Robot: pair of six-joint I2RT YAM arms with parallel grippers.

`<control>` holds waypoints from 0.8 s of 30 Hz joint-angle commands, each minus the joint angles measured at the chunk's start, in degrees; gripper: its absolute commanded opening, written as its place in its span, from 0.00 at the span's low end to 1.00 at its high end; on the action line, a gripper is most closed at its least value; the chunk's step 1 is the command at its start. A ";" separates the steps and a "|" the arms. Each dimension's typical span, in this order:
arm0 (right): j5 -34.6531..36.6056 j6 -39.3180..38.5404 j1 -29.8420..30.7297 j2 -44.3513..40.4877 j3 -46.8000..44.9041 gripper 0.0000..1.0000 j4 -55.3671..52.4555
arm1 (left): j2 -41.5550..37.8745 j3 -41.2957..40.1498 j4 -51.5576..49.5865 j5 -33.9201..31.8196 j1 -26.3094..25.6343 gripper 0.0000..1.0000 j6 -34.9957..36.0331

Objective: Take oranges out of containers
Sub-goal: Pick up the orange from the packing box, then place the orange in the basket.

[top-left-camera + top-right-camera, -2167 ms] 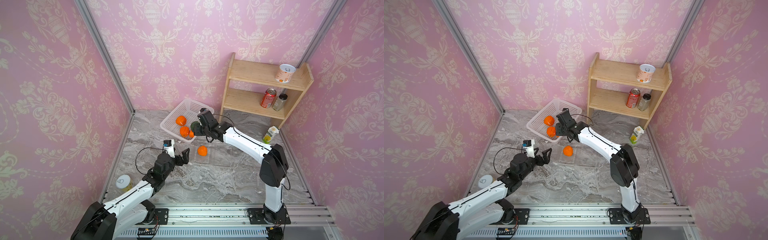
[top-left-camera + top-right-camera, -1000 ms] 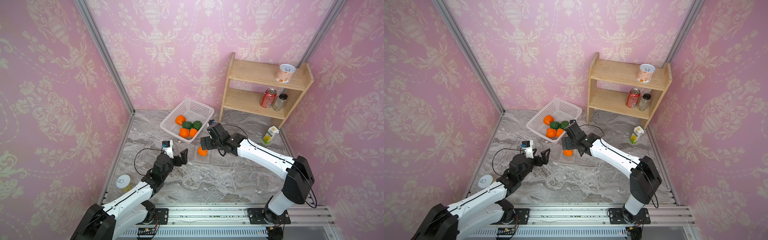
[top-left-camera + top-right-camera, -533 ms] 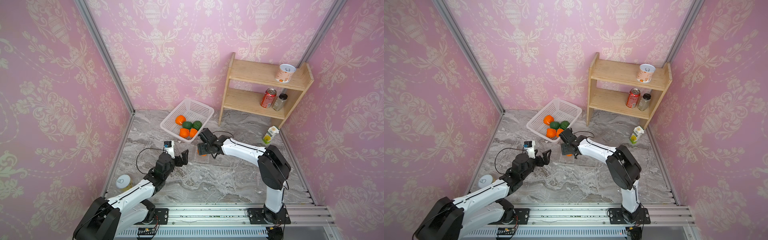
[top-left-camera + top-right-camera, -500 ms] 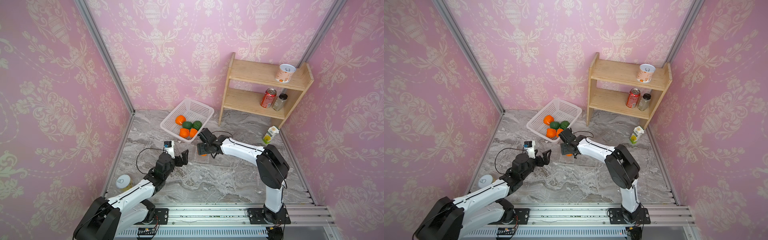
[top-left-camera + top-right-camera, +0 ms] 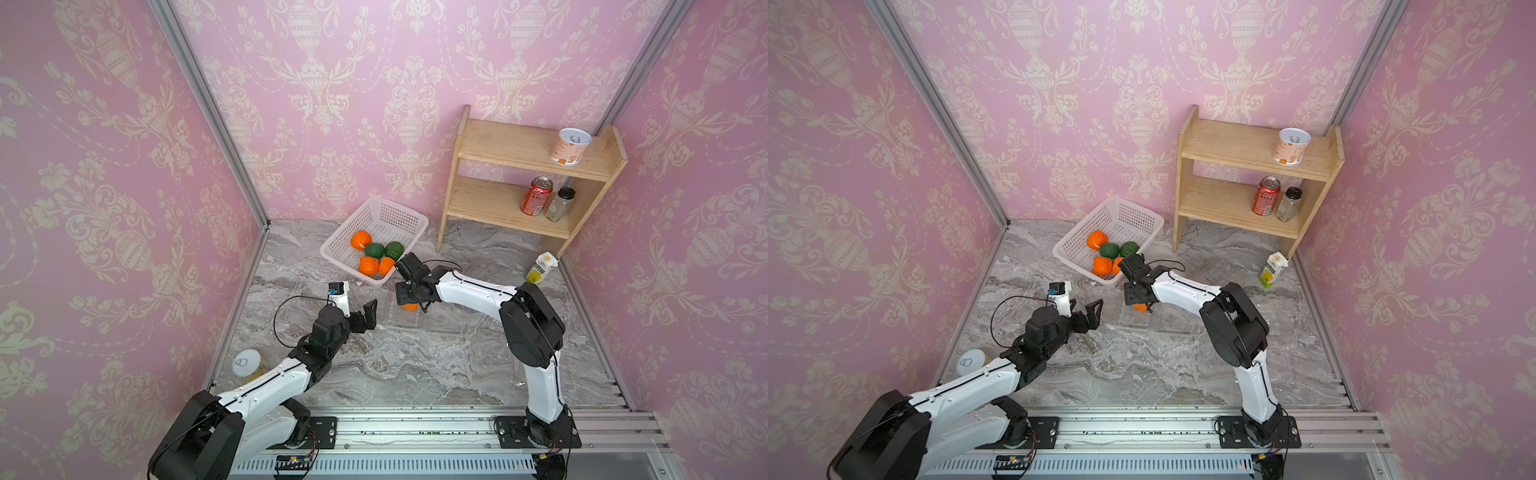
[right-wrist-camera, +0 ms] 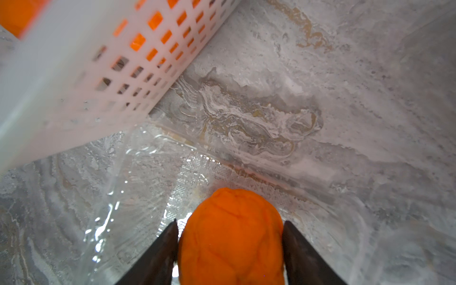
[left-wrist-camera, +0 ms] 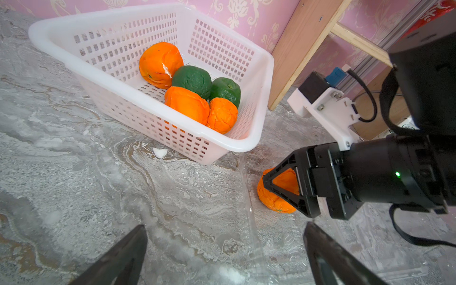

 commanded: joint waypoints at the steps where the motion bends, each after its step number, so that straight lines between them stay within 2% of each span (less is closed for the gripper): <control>1: -1.29 0.70 -0.20 1.78 1.89 0.62 -1.07 | 0.23 -0.42 0.59 0.29 0.40 0.99 0.42; 4: -3.66 0.69 -0.30 0.52 1.49 0.50 0.62 | 0.28 -0.40 0.51 0.64 0.40 0.99 0.11; 9: -2.87 1.39 -0.63 -2.29 3.24 0.52 0.26 | -0.29 -0.44 0.42 0.87 0.40 0.99 -0.19; 14: -2.91 0.04 -1.36 -2.53 9.30 0.52 -1.19 | -1.11 -0.43 -0.26 -0.03 0.45 0.99 0.33; 20: -4.99 -1.63 -3.79 3.54 23.38 0.52 -4.89 | -1.23 -0.50 -0.32 -0.71 0.44 0.99 0.86; 24: -7.39 -1.42 -6.14 11.68 37.53 0.53 -8.50 | -1.27 -0.52 -0.41 -0.72 0.39 0.99 0.95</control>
